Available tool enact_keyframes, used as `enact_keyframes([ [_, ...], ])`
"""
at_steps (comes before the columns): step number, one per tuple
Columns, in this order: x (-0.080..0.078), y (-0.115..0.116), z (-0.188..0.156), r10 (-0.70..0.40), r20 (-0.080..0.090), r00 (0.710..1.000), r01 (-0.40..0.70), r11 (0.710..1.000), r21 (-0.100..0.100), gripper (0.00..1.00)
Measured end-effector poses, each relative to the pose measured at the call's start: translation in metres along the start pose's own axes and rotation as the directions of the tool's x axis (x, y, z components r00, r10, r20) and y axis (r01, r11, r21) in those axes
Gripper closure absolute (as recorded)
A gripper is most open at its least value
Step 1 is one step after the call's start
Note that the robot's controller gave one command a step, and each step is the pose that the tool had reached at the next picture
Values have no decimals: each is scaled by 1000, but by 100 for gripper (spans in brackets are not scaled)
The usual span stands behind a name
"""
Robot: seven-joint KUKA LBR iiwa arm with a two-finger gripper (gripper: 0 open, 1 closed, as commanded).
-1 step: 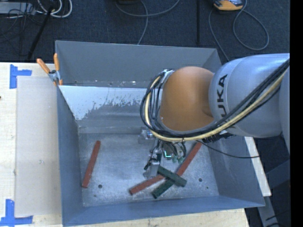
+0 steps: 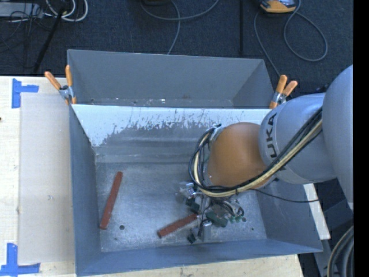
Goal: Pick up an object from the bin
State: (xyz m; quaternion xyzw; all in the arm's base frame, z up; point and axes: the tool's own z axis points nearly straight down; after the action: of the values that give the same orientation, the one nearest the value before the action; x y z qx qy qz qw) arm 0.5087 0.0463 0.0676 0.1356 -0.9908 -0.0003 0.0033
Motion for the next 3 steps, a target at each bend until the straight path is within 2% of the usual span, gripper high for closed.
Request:
enact_keyframes([
  [1,-2,0,-4,2,5,1000,-2,1000,0,100],
  [2,-2,0,-3,4,7,1000,-4,1000,1,0],
  [3,-2,1,-4,4,6,1000,-4,1000,0,100],
])
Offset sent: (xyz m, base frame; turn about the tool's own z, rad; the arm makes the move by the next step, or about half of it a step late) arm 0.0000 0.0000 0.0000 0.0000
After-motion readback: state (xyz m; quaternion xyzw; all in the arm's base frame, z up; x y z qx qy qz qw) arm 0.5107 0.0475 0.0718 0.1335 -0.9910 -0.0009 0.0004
